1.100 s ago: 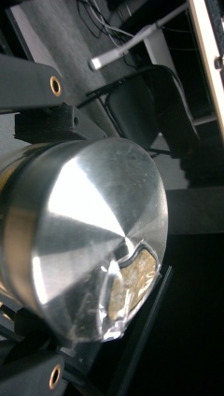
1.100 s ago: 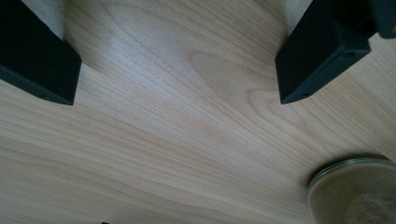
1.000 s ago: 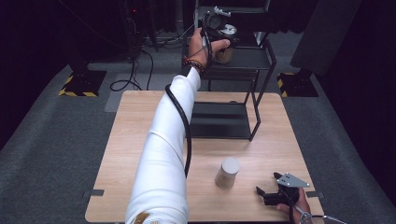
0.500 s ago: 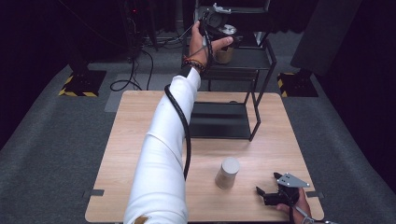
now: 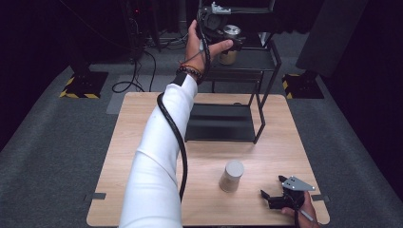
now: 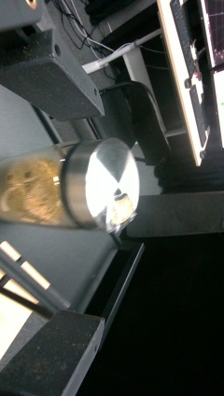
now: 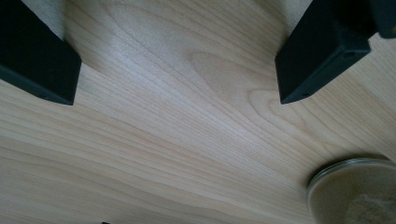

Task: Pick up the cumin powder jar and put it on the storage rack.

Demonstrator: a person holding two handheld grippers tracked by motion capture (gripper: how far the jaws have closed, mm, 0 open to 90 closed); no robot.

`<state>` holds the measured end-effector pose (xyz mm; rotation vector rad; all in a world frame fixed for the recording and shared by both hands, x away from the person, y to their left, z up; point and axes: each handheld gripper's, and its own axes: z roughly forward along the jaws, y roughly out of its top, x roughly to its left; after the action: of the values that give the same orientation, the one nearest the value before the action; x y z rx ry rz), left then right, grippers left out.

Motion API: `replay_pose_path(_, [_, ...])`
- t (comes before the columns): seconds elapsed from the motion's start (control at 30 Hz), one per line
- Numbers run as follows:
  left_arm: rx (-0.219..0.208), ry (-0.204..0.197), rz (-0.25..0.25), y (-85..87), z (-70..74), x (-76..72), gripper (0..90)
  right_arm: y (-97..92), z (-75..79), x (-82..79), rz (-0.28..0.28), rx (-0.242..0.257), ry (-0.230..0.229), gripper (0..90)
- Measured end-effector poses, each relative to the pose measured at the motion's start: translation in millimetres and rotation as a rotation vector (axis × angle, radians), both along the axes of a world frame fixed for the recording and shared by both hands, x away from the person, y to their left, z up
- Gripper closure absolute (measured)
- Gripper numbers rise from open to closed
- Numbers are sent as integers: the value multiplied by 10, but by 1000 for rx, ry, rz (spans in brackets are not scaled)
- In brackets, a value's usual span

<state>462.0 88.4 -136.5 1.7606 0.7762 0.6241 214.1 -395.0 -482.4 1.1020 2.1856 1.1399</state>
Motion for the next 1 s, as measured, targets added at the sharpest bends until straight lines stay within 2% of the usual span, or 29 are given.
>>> replay_pose_path(0.4, [-14, -28, -2, 134, -78, -386, 18, 2, 2, -2, -2, 1, 1, 0])
replay_pose_path(0.53, [-22, -31, 10, 171, -155, -481, 17, 2, 0, -2, -2, 0, 0, 0])
replay_pose_path(0.6, [-42, -33, -2, 220, -206, -509, 17, 2, 1, -3, -3, 0, 1, 0])
replay_pose_path(0.77, [-43, -48, 1, 281, -301, -613, 17, 4, 1, -5, -4, 1, 1, 0])
replay_pose_path(1.0, [-51, -48, -9, 377, -425, -760, 17, 3, 0, -4, -4, 0, 1, 0])
